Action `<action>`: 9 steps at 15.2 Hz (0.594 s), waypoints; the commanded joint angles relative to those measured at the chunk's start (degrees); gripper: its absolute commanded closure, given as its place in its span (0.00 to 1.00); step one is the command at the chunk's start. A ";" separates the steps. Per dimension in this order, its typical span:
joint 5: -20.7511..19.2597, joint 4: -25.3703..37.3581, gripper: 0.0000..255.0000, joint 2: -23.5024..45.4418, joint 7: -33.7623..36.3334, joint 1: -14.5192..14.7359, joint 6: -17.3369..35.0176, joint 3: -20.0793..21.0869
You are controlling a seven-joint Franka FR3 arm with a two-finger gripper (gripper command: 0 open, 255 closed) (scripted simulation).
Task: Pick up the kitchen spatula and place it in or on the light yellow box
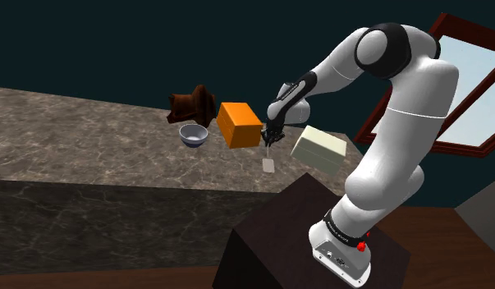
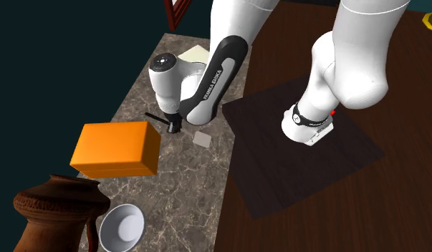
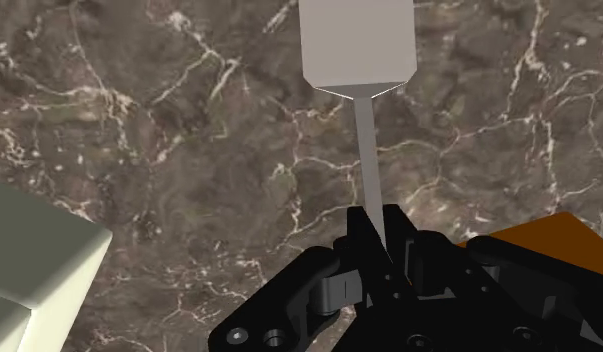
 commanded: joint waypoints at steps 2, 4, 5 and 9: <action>-0.37 -0.26 1.00 -2.40 0.27 0.21 -2.17 -0.25; -0.61 -0.32 1.00 -3.91 0.41 0.30 -3.61 -0.38; -0.72 -0.34 1.00 -4.66 0.48 0.34 -4.34 -0.43; -1.16 -0.25 1.00 -7.55 0.75 0.47 -7.31 -0.62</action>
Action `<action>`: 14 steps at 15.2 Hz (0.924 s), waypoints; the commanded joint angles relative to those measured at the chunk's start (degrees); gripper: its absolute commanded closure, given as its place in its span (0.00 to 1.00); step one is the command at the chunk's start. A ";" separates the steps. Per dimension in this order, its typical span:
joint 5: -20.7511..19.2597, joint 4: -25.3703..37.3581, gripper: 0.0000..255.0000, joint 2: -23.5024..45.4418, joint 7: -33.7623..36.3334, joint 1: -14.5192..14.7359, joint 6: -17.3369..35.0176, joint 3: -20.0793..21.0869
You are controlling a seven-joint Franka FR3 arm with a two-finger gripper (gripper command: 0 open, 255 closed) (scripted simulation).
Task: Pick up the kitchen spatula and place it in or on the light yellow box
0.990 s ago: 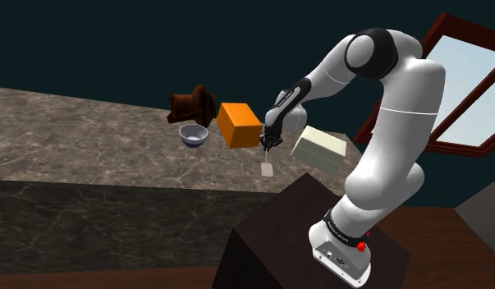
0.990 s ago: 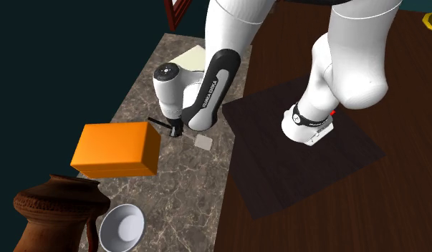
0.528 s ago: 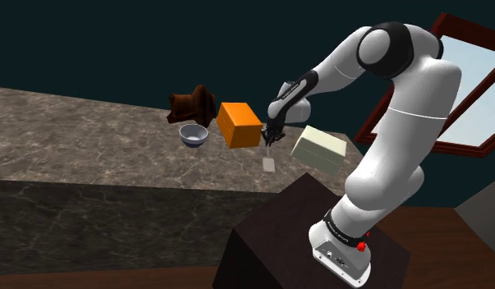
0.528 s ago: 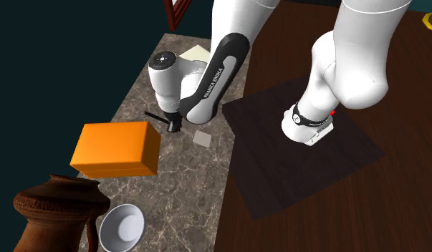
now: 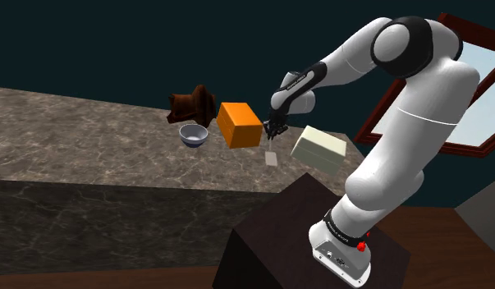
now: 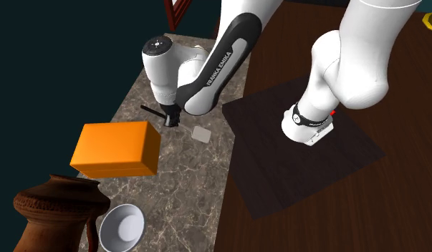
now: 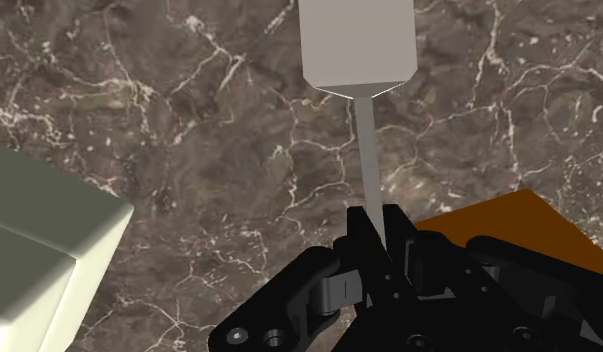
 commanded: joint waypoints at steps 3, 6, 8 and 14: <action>-0.40 0.13 1.00 -2.88 0.12 0.03 -3.03 -0.19; -0.67 0.46 1.00 -4.86 0.28 0.08 -5.33 -0.26; -0.84 0.74 1.00 -6.13 0.38 0.10 -6.88 -0.28; -1.24 1.90 1.00 -9.66 0.61 0.14 -11.57 -0.32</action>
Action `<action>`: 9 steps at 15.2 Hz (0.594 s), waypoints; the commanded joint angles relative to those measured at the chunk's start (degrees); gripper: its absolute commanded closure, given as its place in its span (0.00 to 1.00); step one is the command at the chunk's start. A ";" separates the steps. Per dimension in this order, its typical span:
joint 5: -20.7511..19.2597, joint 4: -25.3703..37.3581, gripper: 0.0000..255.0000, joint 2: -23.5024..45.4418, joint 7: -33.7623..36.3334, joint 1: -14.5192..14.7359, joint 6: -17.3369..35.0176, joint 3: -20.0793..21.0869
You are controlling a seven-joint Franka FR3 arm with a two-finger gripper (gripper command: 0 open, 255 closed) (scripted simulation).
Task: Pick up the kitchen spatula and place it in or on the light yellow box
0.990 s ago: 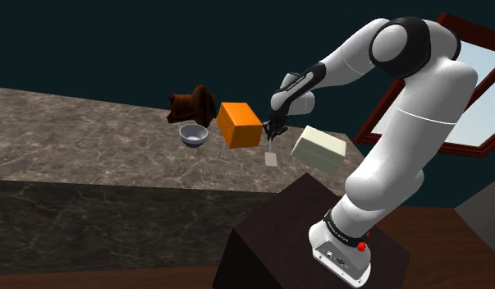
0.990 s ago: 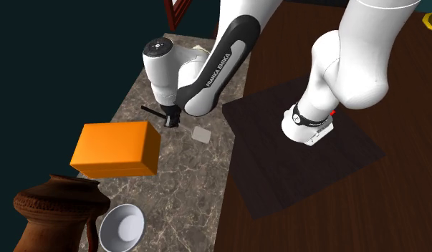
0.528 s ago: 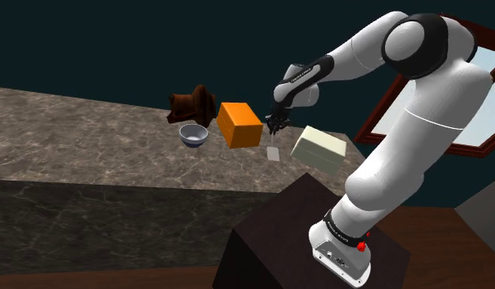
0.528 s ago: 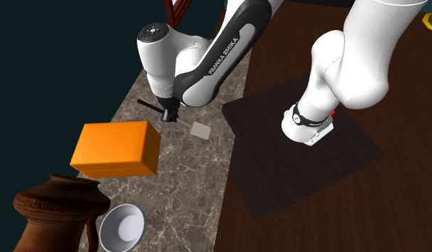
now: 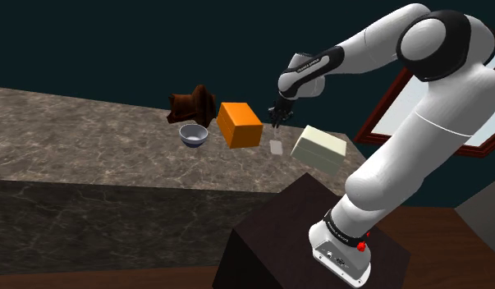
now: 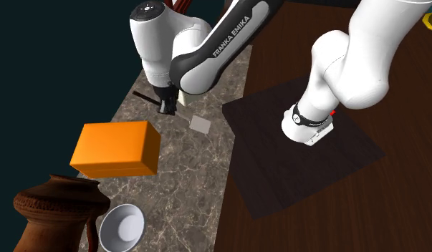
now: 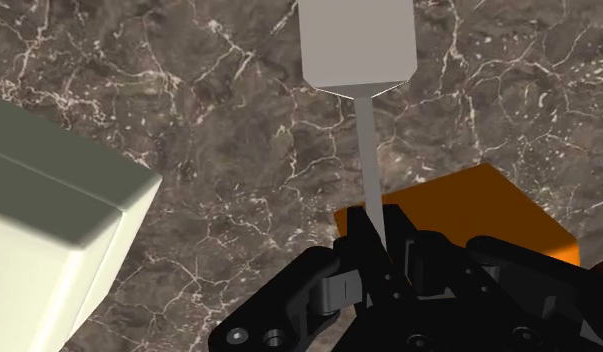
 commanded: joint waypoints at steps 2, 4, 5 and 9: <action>-0.19 0.78 1.00 -1.55 0.28 0.10 -2.36 0.08; -0.01 0.22 1.00 -2.13 -2.83 -1.39 -2.33 -1.40; 0.08 0.05 1.00 -2.35 -4.39 -2.12 -2.34 -2.17; 0.51 0.02 1.00 -2.67 -10.74 -5.05 -2.56 -5.27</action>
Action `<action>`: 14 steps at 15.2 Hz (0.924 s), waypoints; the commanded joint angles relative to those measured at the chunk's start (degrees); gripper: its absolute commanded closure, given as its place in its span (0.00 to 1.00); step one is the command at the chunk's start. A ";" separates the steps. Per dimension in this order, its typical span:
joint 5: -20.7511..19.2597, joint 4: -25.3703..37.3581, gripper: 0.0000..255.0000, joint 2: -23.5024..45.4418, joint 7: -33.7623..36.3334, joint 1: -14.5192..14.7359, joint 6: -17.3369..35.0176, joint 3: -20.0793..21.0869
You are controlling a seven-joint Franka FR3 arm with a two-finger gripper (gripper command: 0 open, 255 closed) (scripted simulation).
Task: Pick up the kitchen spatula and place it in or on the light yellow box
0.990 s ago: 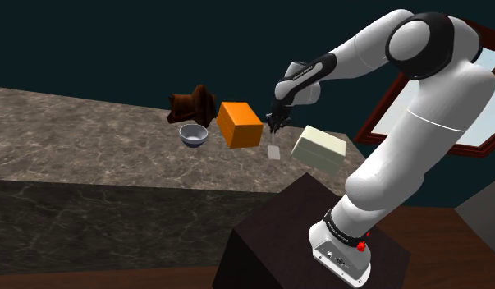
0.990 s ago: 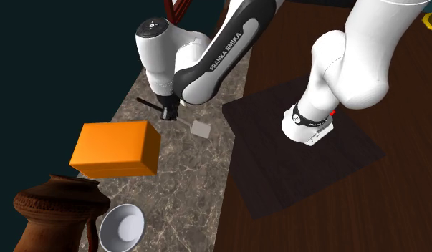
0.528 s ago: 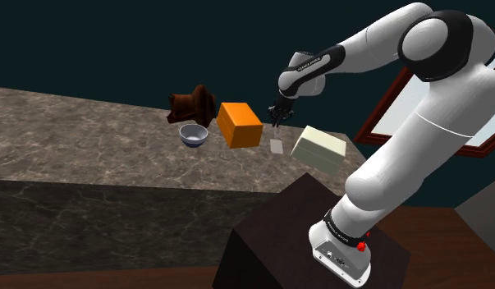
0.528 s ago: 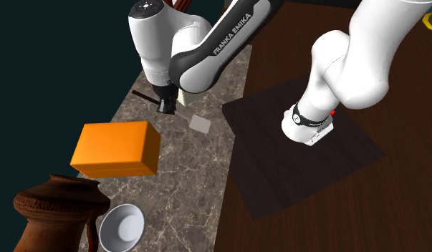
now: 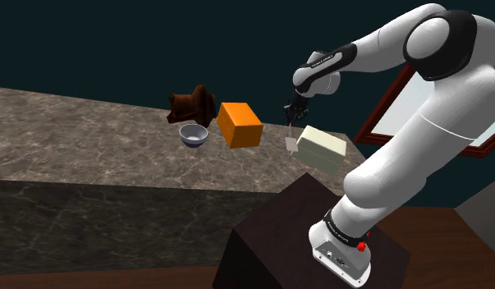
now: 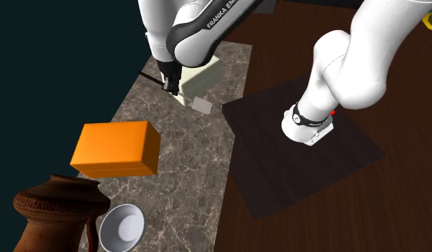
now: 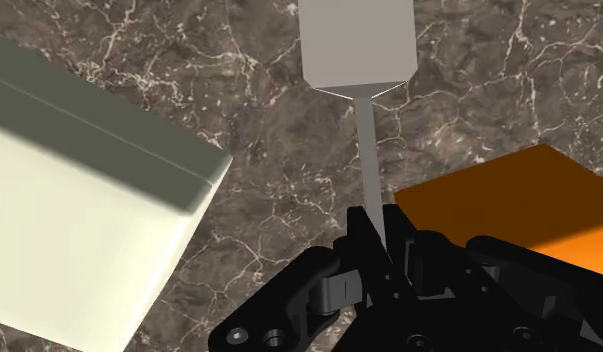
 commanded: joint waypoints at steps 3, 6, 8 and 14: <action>0.53 0.38 1.00 -0.07 -6.54 -2.96 -0.39 -3.09; 1.24 1.67 1.00 0.78 -11.47 -5.14 -0.87 -5.32; 1.88 2.87 1.00 1.63 -14.79 -6.61 -1.27 -6.74; 4.60 8.06 1.00 5.47 -24.85 -11.07 -3.02 -10.59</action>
